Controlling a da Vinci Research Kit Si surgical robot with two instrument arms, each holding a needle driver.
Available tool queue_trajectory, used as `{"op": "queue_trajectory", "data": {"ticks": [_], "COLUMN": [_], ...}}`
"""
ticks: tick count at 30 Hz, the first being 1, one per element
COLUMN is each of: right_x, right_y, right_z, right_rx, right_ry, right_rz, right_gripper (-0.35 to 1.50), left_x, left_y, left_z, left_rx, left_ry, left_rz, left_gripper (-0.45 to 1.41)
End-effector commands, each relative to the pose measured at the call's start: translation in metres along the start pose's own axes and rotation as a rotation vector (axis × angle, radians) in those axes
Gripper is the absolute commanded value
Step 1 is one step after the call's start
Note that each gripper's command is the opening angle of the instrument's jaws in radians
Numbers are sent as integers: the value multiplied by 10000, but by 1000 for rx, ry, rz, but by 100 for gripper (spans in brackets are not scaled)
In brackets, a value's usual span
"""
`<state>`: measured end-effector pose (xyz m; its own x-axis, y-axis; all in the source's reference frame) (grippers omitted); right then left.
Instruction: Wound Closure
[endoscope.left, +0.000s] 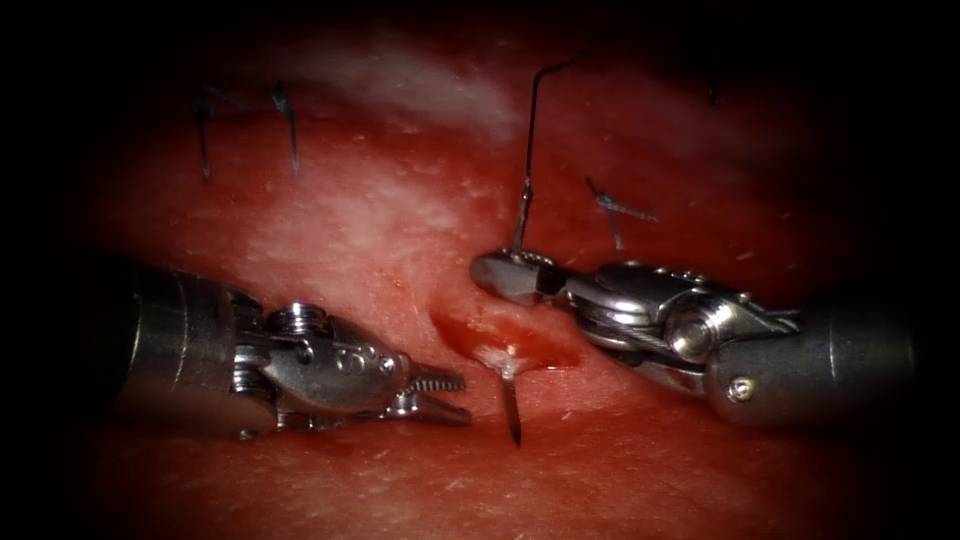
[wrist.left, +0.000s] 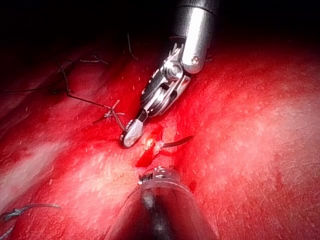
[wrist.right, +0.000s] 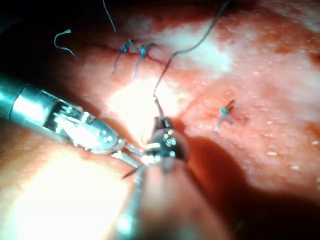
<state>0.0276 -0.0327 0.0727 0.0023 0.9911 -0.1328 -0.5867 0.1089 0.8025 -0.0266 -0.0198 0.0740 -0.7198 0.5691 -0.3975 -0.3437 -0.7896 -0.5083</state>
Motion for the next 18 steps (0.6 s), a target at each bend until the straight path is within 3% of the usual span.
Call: {"op": "queue_trajectory", "data": {"ticks": [1,2,4,5,7,10,14,18], "right_x": [11,11,24,24,33,44,48,52], "right_y": [1,1,12,12,28,49,61,70], "right_z": [4,4,-1,-1,-7,-19,-29,-37], "right_rx": [12,12,12,12,13,33,39,21], "right_ry": [73,73,169,169,187,218,237,251], "right_rz": [-63,-63,-101,-101,-130,-135,-137,-139], "right_gripper": [37,37,96,96,113,116,110,100], "left_x": [1,1,7,7,22,48,60,70], "left_y": [1,1,-1,-1,-3,-2,3,6], "left_z": [7,7,3,3,-3,-11,-14,-8], "left_rx": [-1,-1,7,7,16,40,67,111], "left_ry": [0,0,-2,-2,19,99,147,194], "left_rz": [0,0,30,30,159,395,500,608], "left_gripper": [-3,-3,-6,-6,-5,11,11,22]}}
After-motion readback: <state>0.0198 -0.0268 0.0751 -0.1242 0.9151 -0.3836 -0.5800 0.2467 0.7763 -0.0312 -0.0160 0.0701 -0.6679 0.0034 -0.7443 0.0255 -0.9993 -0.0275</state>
